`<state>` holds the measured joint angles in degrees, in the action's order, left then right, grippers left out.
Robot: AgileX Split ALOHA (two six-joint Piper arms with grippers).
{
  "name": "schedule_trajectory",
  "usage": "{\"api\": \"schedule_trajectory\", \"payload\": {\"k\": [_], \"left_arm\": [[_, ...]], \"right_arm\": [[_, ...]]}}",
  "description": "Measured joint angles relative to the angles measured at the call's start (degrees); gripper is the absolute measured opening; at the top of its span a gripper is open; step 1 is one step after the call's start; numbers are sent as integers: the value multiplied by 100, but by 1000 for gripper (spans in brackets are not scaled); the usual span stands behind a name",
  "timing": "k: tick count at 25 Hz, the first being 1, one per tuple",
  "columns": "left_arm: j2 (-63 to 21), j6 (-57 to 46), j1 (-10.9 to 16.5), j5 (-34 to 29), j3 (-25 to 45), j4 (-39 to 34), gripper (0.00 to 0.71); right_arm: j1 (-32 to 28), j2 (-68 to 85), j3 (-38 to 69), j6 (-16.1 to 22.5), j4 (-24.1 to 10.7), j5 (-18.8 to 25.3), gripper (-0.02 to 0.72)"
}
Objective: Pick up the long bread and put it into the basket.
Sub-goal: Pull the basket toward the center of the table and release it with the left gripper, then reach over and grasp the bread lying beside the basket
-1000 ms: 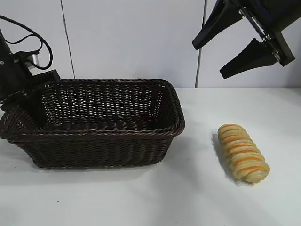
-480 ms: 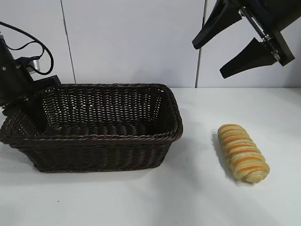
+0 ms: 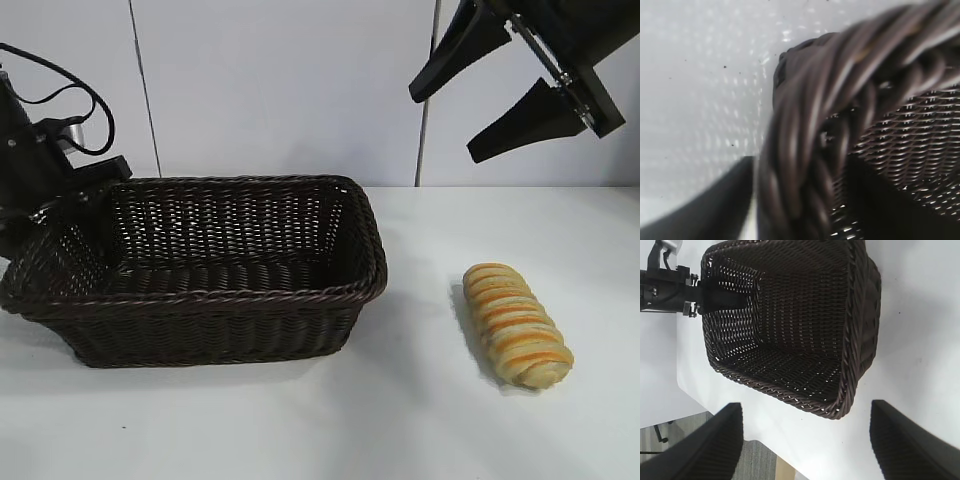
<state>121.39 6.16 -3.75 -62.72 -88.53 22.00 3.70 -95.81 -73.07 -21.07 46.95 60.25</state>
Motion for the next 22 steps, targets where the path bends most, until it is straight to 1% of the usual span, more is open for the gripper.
{"api": "schedule_trajectory", "payload": {"k": [5, 7, 13, 15, 17, 19, 22], "left_arm": [[-482, -450, 64, -535, -485, -561, 581], [-764, -522, 99, -648, -669, -760, 581], [-1816, -616, 121, -763, -757, -842, 582], [-2035, -665, 152, -800, -757, -889, 582], [-2097, -763, 269, -800, -757, -1158, 582], [-2085, -922, 466, -800, -757, -1648, 582], [-2091, -1210, 983, -800, -757, -2414, 582]], "right_arm": [[0, 0, 0, 0, 0, -6, 494], [0, 0, 0, 0, 0, -6, 494], [0, 0, 0, 0, 0, -12, 494], [0, 0, 0, 0, 0, -12, 494], [0, 0, 0, 0, 0, -12, 494], [0, 0, 0, 0, 0, -12, 494], [0, 0, 0, 0, 0, -12, 494]]}}
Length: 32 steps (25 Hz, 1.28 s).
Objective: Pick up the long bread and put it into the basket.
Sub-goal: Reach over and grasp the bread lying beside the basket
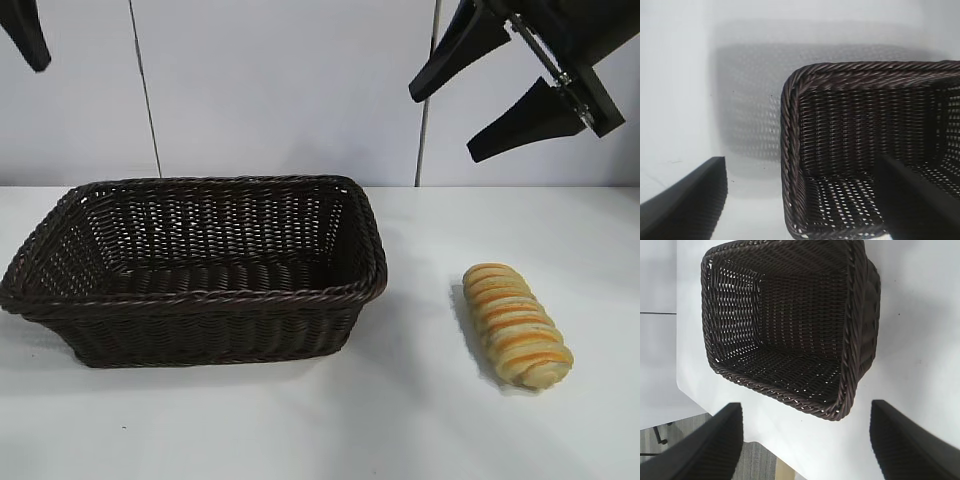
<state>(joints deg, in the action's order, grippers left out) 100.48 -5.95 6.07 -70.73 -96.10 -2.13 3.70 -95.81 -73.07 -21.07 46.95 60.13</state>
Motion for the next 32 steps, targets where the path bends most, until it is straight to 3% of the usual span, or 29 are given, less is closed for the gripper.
{"api": "schedule_trajectory", "payload": {"k": [6, 9, 17, 28, 32], "left_arm": [[-29, -143, 1107, 0, 0, -192, 582], [-63, -175, 1384, 0, 0, 71, 582], [-983, -290, 1409, -47, -356, 454, 582], [-4443, 117, 1409, -202, -387, 644, 581], [-5740, 163, 1409, -227, 88, 476, 573]], "right_arm": [[0, 0, 0, 0, 0, 0, 494], [0, 0, 0, 0, 0, 0, 494], [0, 0, 0, 0, -140, -16, 494], [0, 0, 0, 0, -154, -34, 494], [0, 0, 0, 0, -154, -89, 494]]}}
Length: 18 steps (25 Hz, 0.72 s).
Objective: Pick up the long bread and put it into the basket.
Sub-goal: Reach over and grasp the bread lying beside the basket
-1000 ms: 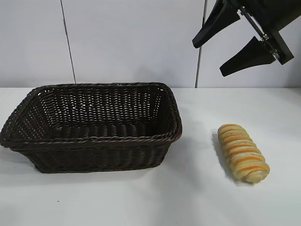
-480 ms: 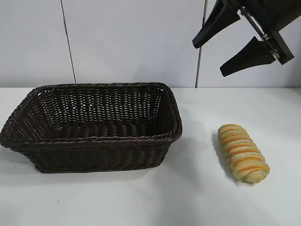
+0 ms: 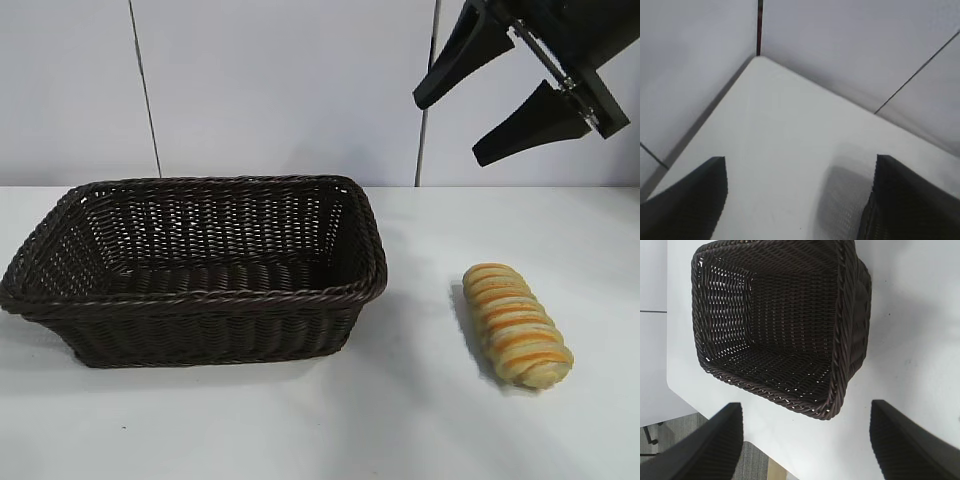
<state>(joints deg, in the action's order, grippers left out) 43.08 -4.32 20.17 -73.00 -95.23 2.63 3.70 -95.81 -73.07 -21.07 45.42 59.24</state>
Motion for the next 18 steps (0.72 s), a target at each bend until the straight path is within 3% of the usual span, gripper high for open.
{"api": "schedule_trajectory", "payload": {"k": [4, 11, 18], "left_arm": [[-1371, -30, -64, -30, 1364, -35, 573], [-3612, -117, -507, -106, 4217, -449, 573], [-4336, 220, -767, -100, 5724, -457, 573]], "right_arm": [[0, 0, 0, 0, -4, -41, 494], [0, 0, 0, 0, -4, -36, 494], [0, 0, 0, 0, -4, -48, 494]]}}
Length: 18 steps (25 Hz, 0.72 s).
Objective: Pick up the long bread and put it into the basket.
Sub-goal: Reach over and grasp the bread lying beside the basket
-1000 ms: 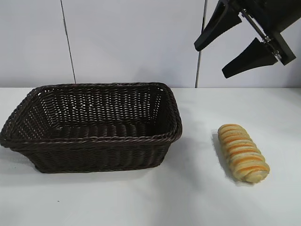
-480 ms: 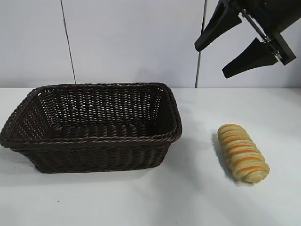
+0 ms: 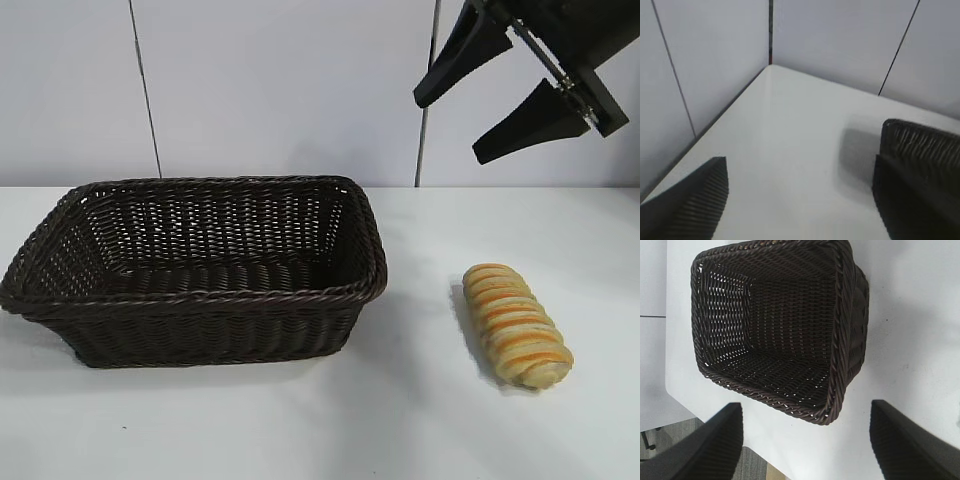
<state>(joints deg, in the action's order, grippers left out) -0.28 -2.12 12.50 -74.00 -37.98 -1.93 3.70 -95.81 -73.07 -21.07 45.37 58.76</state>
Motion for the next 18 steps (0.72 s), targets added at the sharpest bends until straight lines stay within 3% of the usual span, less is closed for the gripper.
{"api": "schedule_trajectory", "payload": {"k": [5, 11, 14, 18], "left_arm": [[-44, -5, -38, 28, 521, 18, 572], [-49, -5, -344, 31, 733, 44, 571], [-49, -5, -552, 31, 744, 34, 571], [-49, -5, -599, 31, 744, 34, 571]], "right_arm": [[0, 0, 0, 0, 0, -1, 494], [0, 0, 0, 0, -35, -1, 494], [0, 0, 0, 0, -157, 20, 494], [0, 0, 0, 0, -424, 33, 494]]}}
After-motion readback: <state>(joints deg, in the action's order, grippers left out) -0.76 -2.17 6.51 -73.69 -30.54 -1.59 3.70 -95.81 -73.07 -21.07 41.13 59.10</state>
